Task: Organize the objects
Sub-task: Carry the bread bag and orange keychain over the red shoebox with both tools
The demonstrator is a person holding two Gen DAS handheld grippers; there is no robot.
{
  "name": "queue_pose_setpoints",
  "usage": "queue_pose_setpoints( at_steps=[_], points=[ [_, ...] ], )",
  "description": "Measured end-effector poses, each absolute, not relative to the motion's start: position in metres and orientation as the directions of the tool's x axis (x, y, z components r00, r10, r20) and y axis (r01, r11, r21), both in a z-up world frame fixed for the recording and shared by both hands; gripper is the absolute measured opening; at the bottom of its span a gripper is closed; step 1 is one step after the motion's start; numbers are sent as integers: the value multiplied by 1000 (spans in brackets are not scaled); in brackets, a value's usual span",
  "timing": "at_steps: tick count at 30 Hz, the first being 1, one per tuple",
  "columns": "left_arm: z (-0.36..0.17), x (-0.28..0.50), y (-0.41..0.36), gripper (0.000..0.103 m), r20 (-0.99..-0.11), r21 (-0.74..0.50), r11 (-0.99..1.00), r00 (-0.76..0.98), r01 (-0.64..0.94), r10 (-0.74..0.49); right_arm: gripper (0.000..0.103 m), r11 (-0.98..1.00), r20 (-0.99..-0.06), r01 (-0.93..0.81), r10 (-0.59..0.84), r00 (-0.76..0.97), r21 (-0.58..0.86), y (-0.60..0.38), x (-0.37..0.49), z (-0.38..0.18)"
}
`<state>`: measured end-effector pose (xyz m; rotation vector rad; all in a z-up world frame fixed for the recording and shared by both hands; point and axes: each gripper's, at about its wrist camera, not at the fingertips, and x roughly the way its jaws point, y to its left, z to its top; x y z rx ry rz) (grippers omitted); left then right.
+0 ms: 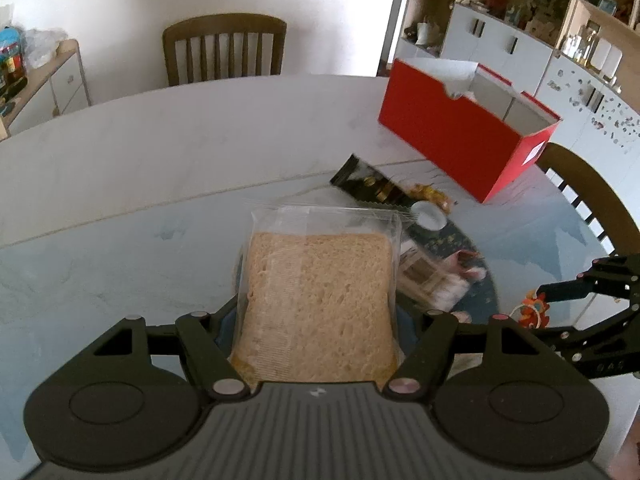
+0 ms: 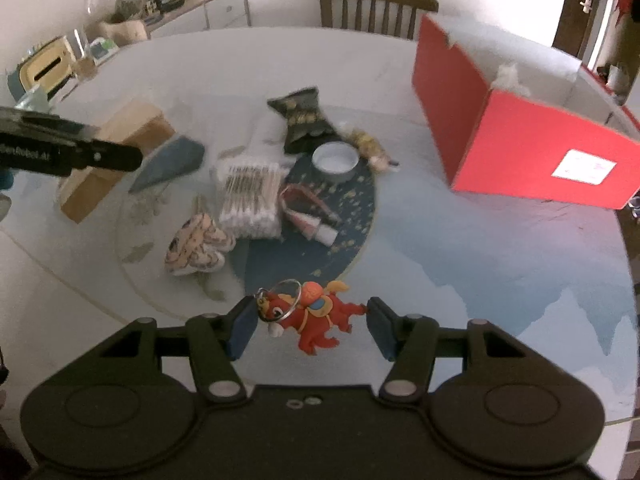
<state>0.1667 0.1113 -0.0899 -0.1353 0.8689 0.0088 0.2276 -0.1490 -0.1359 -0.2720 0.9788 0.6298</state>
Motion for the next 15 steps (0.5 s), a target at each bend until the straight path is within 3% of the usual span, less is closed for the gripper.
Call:
queue_pose_setpoints(
  at_steps=[15],
  points=[
    [-31, 190, 46, 72, -716, -99, 993, 690, 56, -110, 59, 807, -771, -589, 399, 496, 39, -192, 255, -50]
  ],
)
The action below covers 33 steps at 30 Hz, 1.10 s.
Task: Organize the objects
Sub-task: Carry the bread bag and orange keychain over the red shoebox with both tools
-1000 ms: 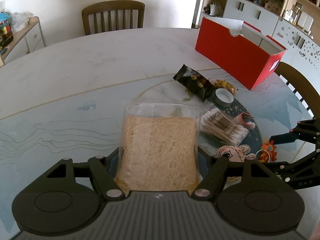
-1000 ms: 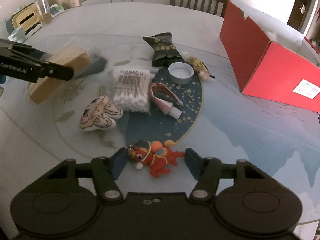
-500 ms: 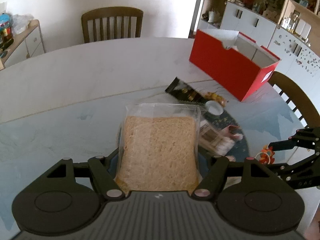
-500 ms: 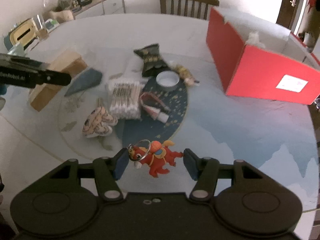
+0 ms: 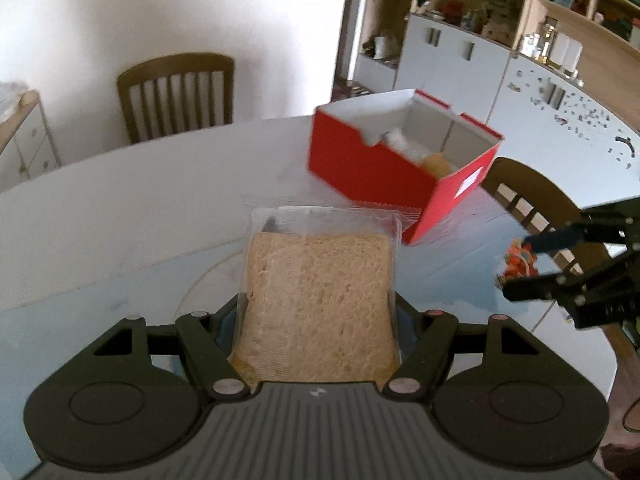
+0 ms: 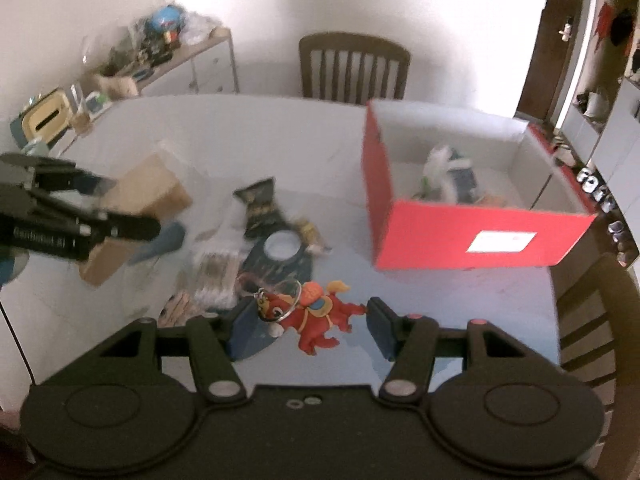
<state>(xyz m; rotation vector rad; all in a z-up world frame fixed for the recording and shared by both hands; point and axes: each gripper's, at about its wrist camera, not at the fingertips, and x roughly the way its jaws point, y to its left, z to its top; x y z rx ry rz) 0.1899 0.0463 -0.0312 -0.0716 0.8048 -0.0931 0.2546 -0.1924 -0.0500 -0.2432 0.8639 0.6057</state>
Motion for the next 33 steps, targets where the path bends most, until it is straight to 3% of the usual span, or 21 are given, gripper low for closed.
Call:
queue_pose_setpoints(
  at_steps=[15, 33],
  points=[
    [3, 253, -40, 72, -679, -46, 986, 719, 161, -149, 59, 827, -716, -562, 403, 570, 18, -252, 322, -14],
    [3, 353, -88, 72, -697, 18, 991, 713, 134, -84, 59, 839, -695, -545, 387, 606, -8, -299, 419, -18]
  ],
)
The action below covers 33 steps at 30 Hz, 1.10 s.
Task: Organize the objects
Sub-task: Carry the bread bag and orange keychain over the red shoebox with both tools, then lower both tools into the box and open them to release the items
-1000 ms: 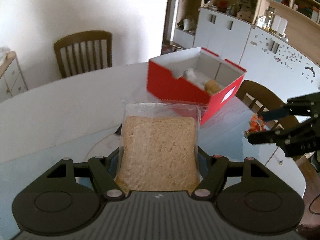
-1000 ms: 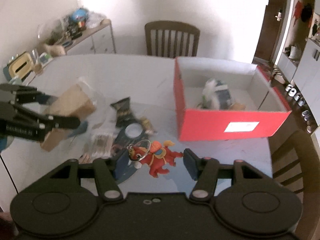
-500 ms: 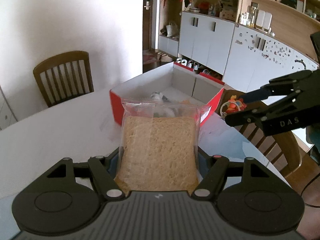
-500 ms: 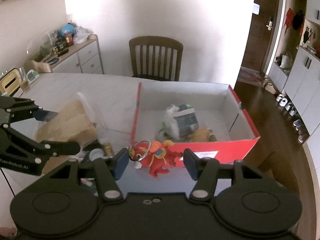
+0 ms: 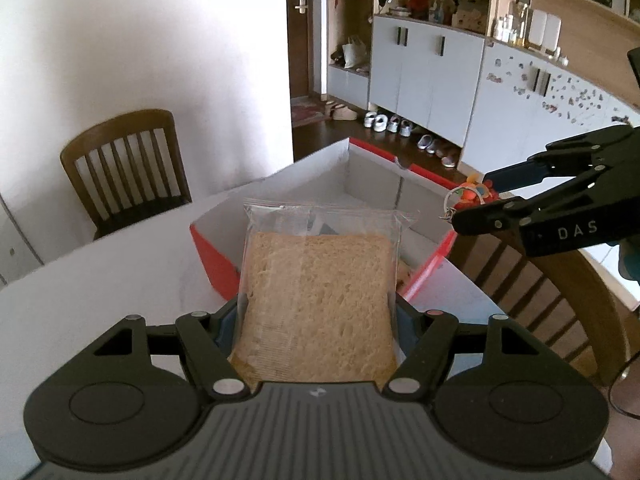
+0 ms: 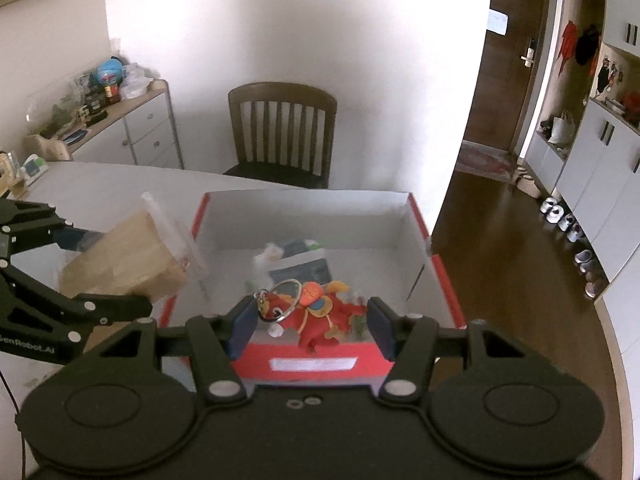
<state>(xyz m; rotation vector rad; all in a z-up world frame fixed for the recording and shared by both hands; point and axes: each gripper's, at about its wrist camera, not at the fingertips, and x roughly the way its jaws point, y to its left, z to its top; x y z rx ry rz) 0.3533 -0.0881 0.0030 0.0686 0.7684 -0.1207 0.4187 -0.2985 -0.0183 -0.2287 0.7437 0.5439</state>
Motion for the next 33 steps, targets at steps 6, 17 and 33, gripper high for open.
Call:
queue_pose_setpoints(
  at_steps=[6, 17, 33],
  points=[
    [2, 401, -98, 72, -714, 9, 995, 697, 104, -66, 59, 839, -702, -543, 365, 612, -38, -303, 450, -33],
    [-17, 481, -120, 72, -747, 124, 987, 665, 101, 25, 59, 819, -730, -565, 325, 602, -101, -301, 492, -64],
    [-68, 537, -129, 73, -819, 160, 978, 571, 135, 55, 59, 786, -798, -613, 315, 514, -85, -289, 520, -107]
  ],
)
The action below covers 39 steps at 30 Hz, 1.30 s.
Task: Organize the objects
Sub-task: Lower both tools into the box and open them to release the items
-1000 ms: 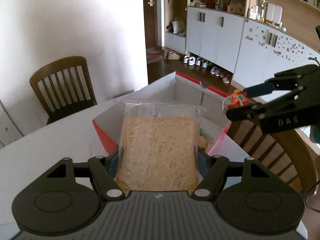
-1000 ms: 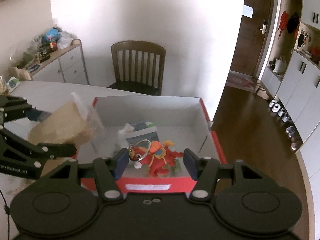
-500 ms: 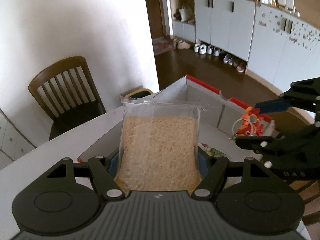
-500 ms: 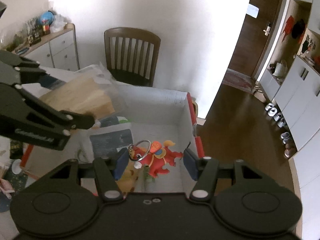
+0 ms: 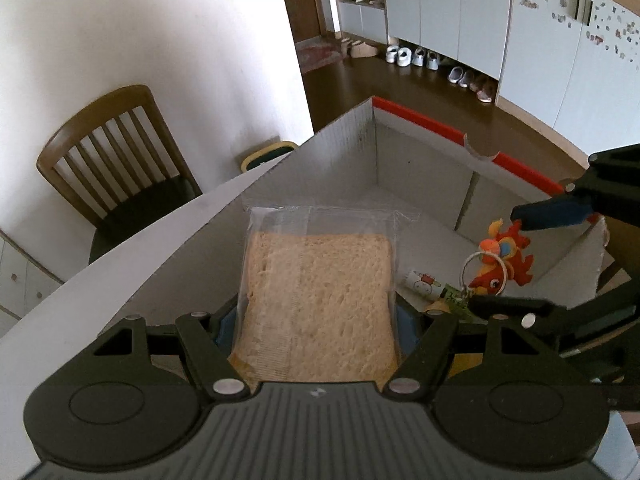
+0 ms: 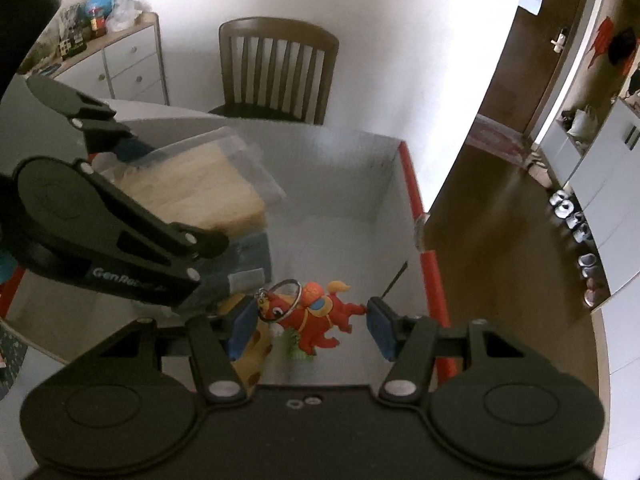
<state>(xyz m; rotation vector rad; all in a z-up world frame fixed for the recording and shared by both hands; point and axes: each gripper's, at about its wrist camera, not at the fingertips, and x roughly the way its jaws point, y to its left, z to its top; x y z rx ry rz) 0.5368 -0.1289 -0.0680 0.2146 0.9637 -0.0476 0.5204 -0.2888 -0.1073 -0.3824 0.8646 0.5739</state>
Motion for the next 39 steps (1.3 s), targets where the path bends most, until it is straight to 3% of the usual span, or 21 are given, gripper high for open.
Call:
queue_pose_setpoints(
  at_steps=[15, 39],
  points=[
    [-85, 539, -131, 78, -829, 217, 962, 552, 167, 91, 60, 770, -832, -636, 321, 452, -48, -280, 518, -125],
    [-47, 489, -117, 81, -783, 100, 982, 621, 157, -19, 71, 784, -782, -620, 366, 505, -33, -307, 479, -79]
  ],
)
